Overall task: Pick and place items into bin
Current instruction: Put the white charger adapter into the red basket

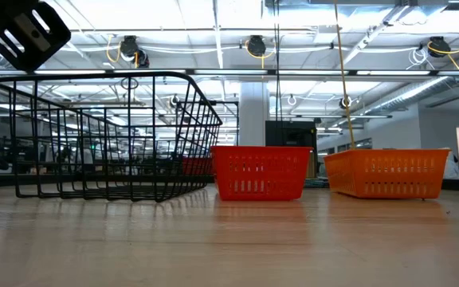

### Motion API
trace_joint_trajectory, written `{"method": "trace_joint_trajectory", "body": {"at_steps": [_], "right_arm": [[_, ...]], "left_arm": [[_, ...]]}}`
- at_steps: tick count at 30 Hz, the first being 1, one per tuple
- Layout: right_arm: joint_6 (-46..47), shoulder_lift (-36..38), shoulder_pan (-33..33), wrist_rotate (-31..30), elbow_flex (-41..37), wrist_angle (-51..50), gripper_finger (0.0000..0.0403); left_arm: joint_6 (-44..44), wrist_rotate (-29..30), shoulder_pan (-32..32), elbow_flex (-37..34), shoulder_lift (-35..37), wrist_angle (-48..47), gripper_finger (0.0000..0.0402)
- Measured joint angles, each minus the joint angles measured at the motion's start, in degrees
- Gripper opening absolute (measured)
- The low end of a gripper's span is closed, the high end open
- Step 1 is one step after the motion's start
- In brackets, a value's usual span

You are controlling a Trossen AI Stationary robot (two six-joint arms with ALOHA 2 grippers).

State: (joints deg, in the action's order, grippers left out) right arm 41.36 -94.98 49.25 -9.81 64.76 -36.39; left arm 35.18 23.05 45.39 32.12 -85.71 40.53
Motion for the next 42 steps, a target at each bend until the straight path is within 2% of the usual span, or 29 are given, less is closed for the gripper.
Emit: {"method": "trace_joint_trajectory", "body": {"at_steps": [4,18,21,26,28,36,42], "right_arm": [[0.0,0.0,0.0,2.6,-1.8,3.2,0.0210],[1.5,0.0,0.0,2.5,-8.0,13.4,0.0207],[1.2,0.0,0.0,2.5,-8.7,13.9,0.0188],[1.1,0.0,0.0,2.4,-9.3,15.6,0.0127],[0.9,0.0,0.0,2.1,-9.3,16.2,0.0117],[-0.8,0.0,-2.1,-9.7,-9.3,19.9,0.0117],[-7.3,0.0,-6.7,-16.7,-9.3,25.1,0.0121]], "left_arm": [[0.0,0.0,0.0,0.0,0.0,0.0,0.0147],[0.0,0.0,0.0,0.0,0.0,0.0,0.0147],[0.0,0.0,0.0,0.0,0.0,0.0,0.0147],[0.0,0.0,0.0,0.0,0.0,0.0,0.0147],[0.0,0.0,0.0,0.0,0.0,0.0,0.0147],[-0.2,0.0,0.0,0.0,0.0,0.0,0.0147],[-0.2,0.0,0.0,0.0,0.0,0.0,0.0147]]}}
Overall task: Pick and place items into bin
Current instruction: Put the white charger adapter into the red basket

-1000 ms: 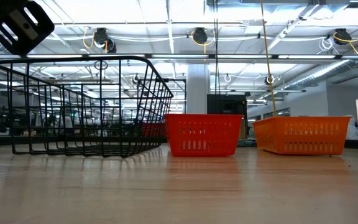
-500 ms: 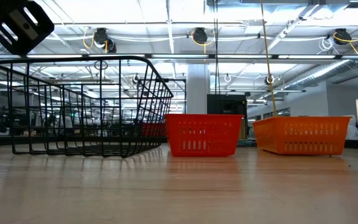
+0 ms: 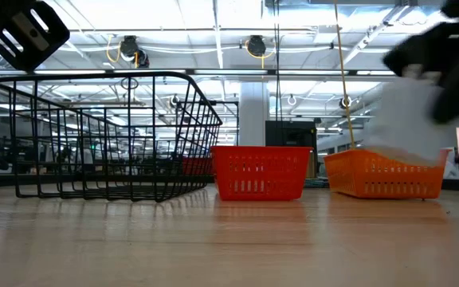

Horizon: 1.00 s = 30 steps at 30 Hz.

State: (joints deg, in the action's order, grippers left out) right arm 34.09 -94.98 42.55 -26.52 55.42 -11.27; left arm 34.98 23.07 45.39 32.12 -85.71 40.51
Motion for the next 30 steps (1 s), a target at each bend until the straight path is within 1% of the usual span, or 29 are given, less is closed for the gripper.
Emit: {"method": "trace_joint_trajectory", "body": {"at_steps": [3,8,13,18,22,25,28,30], "right_arm": [[-4.2,0.0,-3.1,-2.2,0.0,1.9,0.0119],[-11.2,0.0,-9.0,-2.7,0.0,4.6,0.0119],[-15.8,0.1,-14.6,-6.7,0.0,4.7,0.0119],[-20.1,0.4,-19.7,-6.6,0.0,7.2,0.0122],[-22.2,0.4,-22.0,-5.0,0.0,10.6,0.0123],[-21.0,0.4,-23.4,-5.6,0.0,10.7,0.0124],[-12.7,0.4,-24.5,-6.0,0.0,10.5,0.0128],[-10.0,0.4,-25.2,-5.0,0.0,10.4,0.0135]], "left_arm": [[0.0,0.0,0.0,0.0,0.0,0.0,0.0147],[0.0,0.0,0.0,0.0,0.0,0.0,0.0147],[0.0,-0.5,0.0,0.0,0.0,0.0,0.0147],[0.0,-0.5,0.1,0.0,0.0,-0.5,0.0147],[0.0,-0.5,0.3,0.0,0.0,-0.5,0.0147],[-0.3,-0.5,0.5,0.0,0.0,-0.5,0.0147],[-0.4,-0.6,0.5,0.0,0.0,-0.5,0.0147],[-0.5,-0.6,0.5,0.0,0.0,-0.5,0.0147]]}}
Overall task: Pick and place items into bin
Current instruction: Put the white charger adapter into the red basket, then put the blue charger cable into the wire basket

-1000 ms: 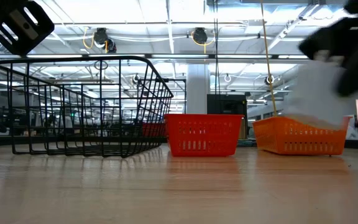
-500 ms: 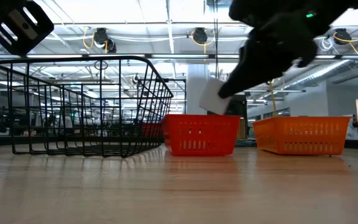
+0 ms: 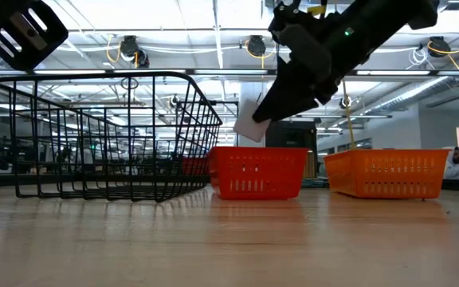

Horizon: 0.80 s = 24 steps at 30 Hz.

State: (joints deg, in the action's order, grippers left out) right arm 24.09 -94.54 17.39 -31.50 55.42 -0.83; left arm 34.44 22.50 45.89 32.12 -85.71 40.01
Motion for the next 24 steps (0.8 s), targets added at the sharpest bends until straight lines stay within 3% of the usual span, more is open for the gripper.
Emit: {"method": "trace_joint_trajectory", "body": {"at_steps": [6,12,18,24], "right_arm": [[-1.2,0.0,-1.6,0.1,0.0,0.3,0.0162],[3.3,0.0,-2.8,0.2,0.0,2.9,0.0172],[-8.0,3.6,-5.1,-0.2,0.0,6.6,0.0157],[-26.4,11.7,-7.9,-11.1,0.0,4.2,0.0140]], "left_arm": [[-0.3,0.0,-0.6,0.0,0.0,0.0,0.0147],[-3.3,0.0,-2.2,0.0,0.0,0.1,0.0147],[-10.7,0.1,-5.0,0.0,0.0,0.7,0.0147],[-14.3,0.8,-9.7,0.0,0.0,2.1,0.0147]]}}
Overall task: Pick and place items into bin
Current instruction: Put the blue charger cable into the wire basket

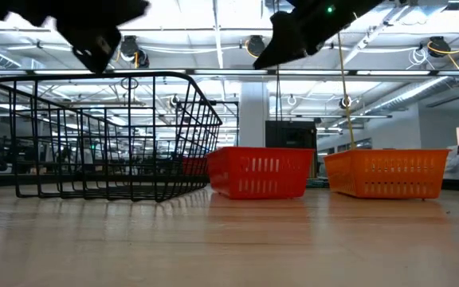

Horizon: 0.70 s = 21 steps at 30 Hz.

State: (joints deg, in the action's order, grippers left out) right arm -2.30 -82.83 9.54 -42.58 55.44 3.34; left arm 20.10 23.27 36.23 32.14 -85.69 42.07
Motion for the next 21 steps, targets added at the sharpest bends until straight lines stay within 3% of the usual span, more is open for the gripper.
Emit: {"method": "trace_joint_trajectory", "body": {"at_steps": [3,6,11,14,16,18,21], "right_arm": [[-0.4,2.6,-1.9,-8.8,-1.4,2.6,0.0132],[-3.4,5.0,-4.2,-8.7,-2.6,2.4,0.0127],[-1.0,9.1,-13.4,10.6,-3.0,-3.4,0.0126],[4.2,10.5,-22.4,31.4,-2.9,-9.5,0.0126],[5.7,10.4,-27.6,41.2,-3.0,-13.4,0.0126],[4.2,10.3,-31.1,46.3,-3.0,-17.2,0.0129],[-4.4,9.3,-32.6,46.8,-2.9,-20.7,0.0140]], "left_arm": [[-0.9,0.3,-2.9,0.0,0.0,0.1,0.0147],[-0.9,0.3,-5.9,0.0,0.0,0.9,0.0147],[-0.9,-1.4,-10.5,0.0,0.0,1.7,0.0147],[-0.1,-3.1,-12.4,0.0,0.0,1.5,0.0147],[0.0,-4.4,-13.4,0.0,0.0,1.2,0.0147],[-0.2,-5.7,-14.1,0.0,0.0,1.2,0.0147],[-1.6,-7.2,-15.3,0.0,0.0,1.2,0.0147]]}}
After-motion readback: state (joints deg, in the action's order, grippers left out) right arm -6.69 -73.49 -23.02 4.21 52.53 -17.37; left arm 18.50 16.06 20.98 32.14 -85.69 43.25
